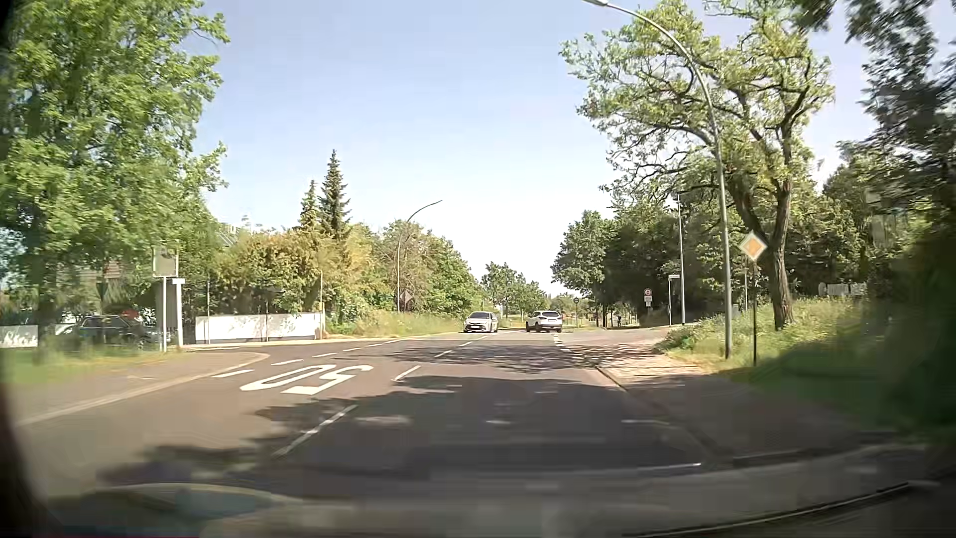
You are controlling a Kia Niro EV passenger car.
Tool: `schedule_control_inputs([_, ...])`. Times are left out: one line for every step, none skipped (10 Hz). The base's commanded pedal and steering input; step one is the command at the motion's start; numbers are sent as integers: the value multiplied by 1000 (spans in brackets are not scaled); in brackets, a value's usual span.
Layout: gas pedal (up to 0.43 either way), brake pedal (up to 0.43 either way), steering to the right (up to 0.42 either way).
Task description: Follow the waypoints while adhering to traffic rules and regulations
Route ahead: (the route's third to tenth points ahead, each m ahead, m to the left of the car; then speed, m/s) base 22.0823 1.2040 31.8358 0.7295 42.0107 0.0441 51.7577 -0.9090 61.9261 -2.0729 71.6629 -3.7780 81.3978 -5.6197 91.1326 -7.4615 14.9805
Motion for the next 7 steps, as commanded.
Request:
schedule_control_inputs([0,24,10])
schedule_control_inputs([0,24,9])
schedule_control_inputs([0,24,10])
schedule_control_inputs([0,24,10])
schedule_control_inputs([0,24,9])
schedule_control_inputs([0,24,9])
schedule_control_inputs([0,24,9])
